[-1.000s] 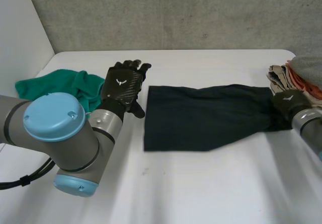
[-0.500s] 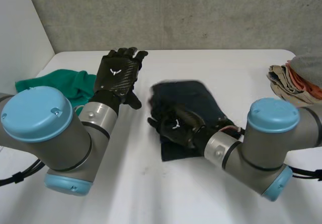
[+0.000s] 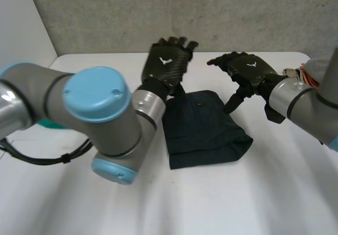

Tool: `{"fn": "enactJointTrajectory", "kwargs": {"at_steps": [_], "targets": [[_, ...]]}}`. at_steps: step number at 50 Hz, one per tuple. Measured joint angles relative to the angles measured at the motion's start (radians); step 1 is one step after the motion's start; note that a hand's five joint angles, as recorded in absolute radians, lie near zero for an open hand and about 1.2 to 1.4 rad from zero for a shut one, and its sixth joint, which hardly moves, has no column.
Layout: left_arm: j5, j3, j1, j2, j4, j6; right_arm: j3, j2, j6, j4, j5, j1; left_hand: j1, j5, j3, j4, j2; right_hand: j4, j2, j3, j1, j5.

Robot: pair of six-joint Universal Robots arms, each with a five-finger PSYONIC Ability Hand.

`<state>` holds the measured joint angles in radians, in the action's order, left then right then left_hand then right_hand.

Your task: Fold the laundry.

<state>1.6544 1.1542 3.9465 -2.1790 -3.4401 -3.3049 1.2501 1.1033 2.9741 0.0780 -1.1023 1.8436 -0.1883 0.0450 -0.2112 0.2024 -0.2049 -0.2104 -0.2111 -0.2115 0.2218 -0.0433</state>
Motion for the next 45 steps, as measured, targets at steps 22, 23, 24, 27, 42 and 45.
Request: {"fn": "enactJointTrajectory", "kwargs": {"at_steps": [22, 23, 24, 27, 42, 45], "targets": [[0.07, -0.329, 0.038, -0.384, 0.47, -0.001, -0.501, -0.494, -0.212, 0.417, -0.129, 0.002, -0.043, 0.005, -0.011, 0.02, -0.029, 0.0, 0.012, 0.004, -0.018, 0.0], [0.069, -0.325, 0.041, -0.382, 0.482, -0.001, -0.499, -0.493, -0.251, 0.411, -0.162, 0.002, -0.051, 0.005, -0.011, 0.022, -0.033, 0.0, 0.016, 0.006, -0.024, 0.0], [0.067, -0.321, 0.042, -0.374, 0.491, -0.001, -0.493, -0.487, -0.292, 0.4, -0.196, 0.002, -0.053, 0.005, -0.011, 0.022, -0.035, 0.0, 0.017, 0.006, -0.026, 0.0], [0.063, -0.308, 0.042, -0.337, 0.498, 0.002, -0.473, -0.466, -0.353, 0.359, -0.247, 0.0, -0.051, 0.005, -0.011, 0.022, -0.034, 0.0, 0.021, 0.006, -0.03, 0.0], [-0.083, -0.119, 0.043, 0.079, 0.317, 0.049, 0.081, -0.023, -0.495, -0.123, -0.257, 0.031, -0.036, 0.0, -0.009, 0.011, -0.015, 0.0, 0.021, 0.006, -0.03, 0.002], [-0.167, -0.081, 0.049, 0.137, 0.297, 0.052, 0.226, 0.051, -0.512, -0.181, -0.235, 0.046, -0.036, 0.0, -0.009, 0.011, -0.014, 0.0, 0.021, 0.006, -0.03, 0.002]]}}
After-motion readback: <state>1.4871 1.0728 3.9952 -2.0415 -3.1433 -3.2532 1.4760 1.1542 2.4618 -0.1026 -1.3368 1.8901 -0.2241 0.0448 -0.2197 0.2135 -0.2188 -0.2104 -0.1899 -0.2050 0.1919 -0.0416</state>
